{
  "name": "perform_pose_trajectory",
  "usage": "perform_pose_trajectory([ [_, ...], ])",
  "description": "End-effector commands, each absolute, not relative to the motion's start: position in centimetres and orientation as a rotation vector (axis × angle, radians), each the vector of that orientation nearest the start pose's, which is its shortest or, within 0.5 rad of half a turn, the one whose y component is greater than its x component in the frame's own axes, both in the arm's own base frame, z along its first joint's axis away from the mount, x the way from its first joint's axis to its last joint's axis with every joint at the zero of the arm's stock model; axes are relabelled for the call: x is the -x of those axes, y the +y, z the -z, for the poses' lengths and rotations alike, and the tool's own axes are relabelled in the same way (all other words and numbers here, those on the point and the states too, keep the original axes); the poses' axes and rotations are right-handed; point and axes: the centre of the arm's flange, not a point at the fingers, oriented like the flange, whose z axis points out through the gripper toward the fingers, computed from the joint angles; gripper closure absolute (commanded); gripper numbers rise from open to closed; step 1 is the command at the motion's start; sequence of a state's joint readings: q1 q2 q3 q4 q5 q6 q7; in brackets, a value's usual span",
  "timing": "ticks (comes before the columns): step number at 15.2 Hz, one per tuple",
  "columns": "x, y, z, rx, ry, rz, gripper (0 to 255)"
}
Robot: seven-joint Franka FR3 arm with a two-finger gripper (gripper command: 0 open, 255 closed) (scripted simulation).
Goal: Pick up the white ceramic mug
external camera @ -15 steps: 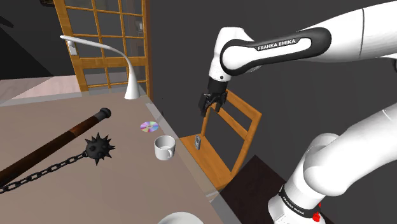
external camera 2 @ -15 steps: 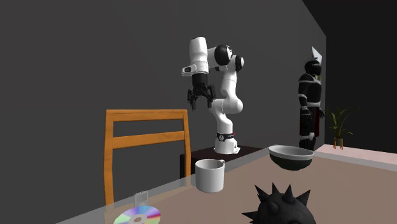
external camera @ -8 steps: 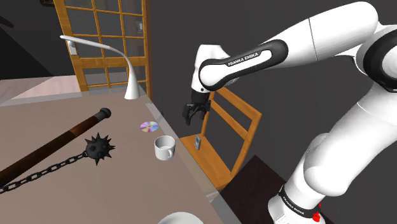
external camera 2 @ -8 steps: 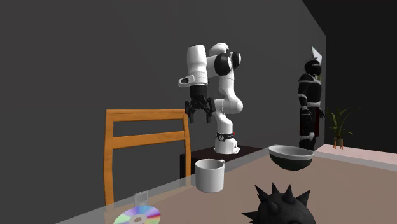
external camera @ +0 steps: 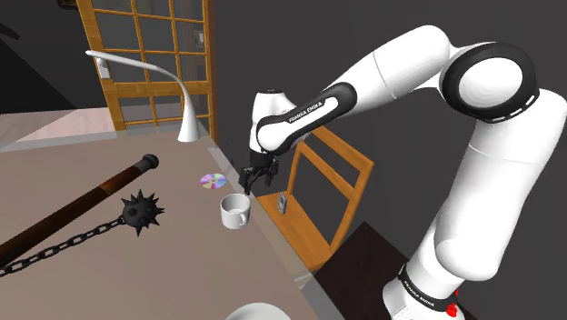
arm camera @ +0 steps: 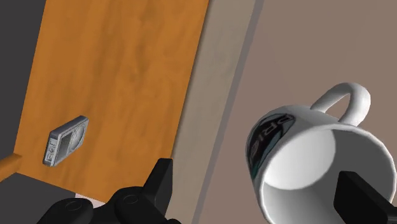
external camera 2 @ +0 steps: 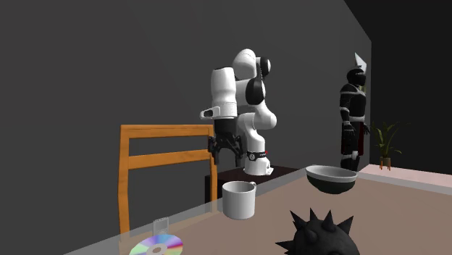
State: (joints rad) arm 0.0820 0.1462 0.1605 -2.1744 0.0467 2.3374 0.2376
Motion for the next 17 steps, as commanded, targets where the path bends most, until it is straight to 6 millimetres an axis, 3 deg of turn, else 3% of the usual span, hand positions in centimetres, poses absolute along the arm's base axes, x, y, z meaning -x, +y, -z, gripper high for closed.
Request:
perform_pose_trajectory([
  [1,-55.5,14.4,-30.8,3.084,0.041,0.005,0],
  [4,-57.1,15.4,-28.6,3.087,0.037,0.002,0],
  [11,-57.1,15.4,-24.6,3.087,0.037,0.002,0],
  [13,-57.1,15.4,-24.6,3.087,0.037,0.002,0],
  [14,-57.1,15.4,-24.6,3.087,0.037,0.002,255],
  [17,-57.0,15.4,-24.6,3.087,0.037,0.002,255],
])
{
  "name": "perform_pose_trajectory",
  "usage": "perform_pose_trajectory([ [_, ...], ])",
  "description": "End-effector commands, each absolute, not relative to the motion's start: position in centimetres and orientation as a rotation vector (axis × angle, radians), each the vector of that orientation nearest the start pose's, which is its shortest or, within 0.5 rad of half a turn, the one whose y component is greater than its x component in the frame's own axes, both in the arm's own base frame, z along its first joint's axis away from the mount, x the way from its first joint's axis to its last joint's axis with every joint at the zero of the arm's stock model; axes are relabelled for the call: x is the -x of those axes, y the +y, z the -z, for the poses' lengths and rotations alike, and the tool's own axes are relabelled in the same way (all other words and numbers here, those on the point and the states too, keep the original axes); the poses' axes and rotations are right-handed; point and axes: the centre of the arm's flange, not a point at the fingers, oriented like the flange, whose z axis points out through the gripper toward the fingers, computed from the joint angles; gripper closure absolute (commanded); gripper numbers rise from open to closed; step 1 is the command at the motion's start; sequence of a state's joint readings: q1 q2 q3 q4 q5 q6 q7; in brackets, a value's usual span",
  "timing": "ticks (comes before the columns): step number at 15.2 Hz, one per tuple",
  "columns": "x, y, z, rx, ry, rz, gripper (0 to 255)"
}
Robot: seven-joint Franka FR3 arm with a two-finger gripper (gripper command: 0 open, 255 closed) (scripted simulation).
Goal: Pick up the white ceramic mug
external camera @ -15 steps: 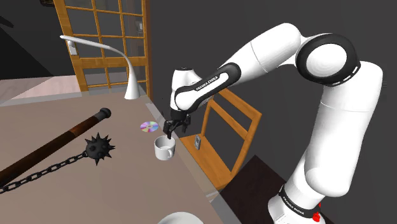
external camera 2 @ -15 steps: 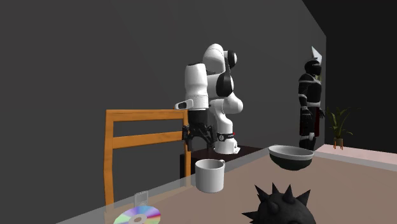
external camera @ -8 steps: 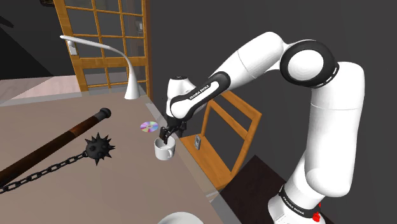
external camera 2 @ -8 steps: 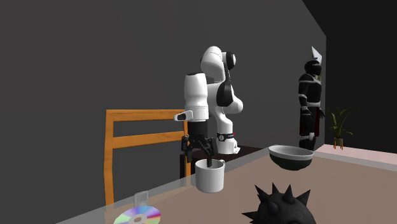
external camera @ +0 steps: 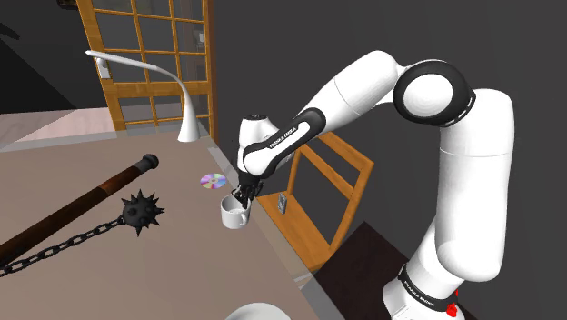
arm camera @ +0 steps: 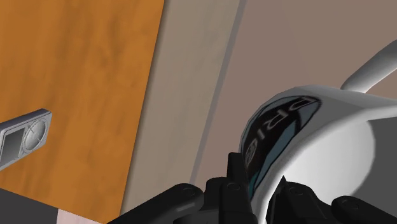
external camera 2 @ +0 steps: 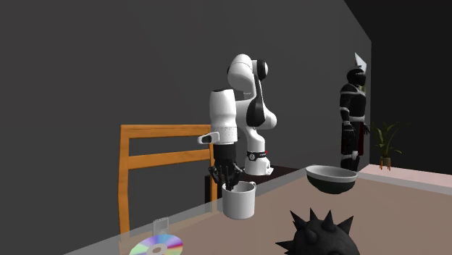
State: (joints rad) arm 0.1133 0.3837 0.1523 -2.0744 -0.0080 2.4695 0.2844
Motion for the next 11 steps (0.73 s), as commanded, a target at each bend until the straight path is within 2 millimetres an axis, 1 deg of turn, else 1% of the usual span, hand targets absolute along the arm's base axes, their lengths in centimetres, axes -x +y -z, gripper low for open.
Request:
perform_pose_trajectory([
  [1,-57.0,15.4,-24.6,3.087,0.037,0.002,255],
  [6,-57.1,15.4,-24.6,3.087,0.037,0.002,255],
  [11,-57.1,15.4,-27.2,3.087,0.037,0.002,255],
])
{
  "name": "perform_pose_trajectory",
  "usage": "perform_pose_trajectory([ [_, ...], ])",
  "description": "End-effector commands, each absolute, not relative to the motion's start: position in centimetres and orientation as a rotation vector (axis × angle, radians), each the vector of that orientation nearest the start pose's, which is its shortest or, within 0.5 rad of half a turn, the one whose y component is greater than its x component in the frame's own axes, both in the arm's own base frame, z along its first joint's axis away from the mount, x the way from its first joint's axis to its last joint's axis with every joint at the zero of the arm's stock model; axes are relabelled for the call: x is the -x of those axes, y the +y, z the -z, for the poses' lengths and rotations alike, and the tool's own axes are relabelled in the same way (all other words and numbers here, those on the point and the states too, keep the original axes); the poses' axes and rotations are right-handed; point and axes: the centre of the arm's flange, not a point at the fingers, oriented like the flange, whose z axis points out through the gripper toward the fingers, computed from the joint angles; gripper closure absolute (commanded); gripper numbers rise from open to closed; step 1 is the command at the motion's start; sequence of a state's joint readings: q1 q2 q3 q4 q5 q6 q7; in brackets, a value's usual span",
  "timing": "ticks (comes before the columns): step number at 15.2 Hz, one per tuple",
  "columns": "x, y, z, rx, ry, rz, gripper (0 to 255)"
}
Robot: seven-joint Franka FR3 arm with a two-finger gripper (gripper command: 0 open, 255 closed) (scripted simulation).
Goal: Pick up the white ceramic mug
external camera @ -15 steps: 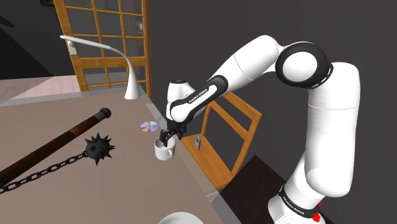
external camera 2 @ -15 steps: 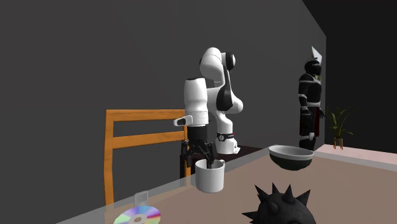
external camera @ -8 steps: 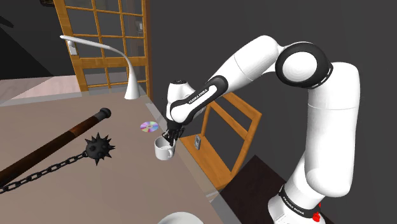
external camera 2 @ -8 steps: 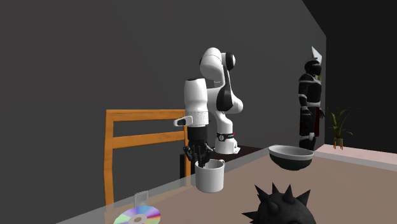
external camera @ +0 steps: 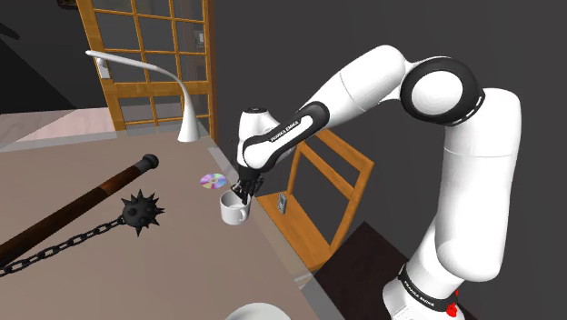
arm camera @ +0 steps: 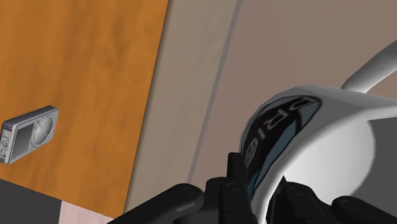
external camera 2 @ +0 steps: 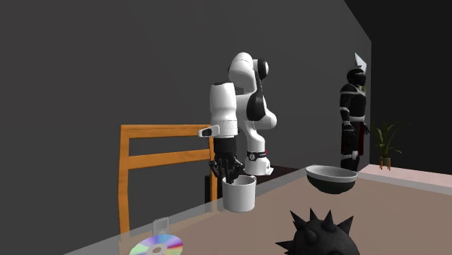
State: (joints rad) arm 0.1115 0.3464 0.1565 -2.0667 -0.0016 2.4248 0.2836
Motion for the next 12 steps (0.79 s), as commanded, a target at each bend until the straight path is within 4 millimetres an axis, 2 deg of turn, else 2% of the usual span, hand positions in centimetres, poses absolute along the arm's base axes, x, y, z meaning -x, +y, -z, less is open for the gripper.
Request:
perform_pose_trajectory([
  [1,-57.1,15.4,-27.7,3.087,0.037,0.002,255],
  [10,-57.1,15.4,-32.5,3.087,0.037,0.002,255],
  [12,-57.1,15.4,-32.6,3.087,0.037,0.002,255],
])
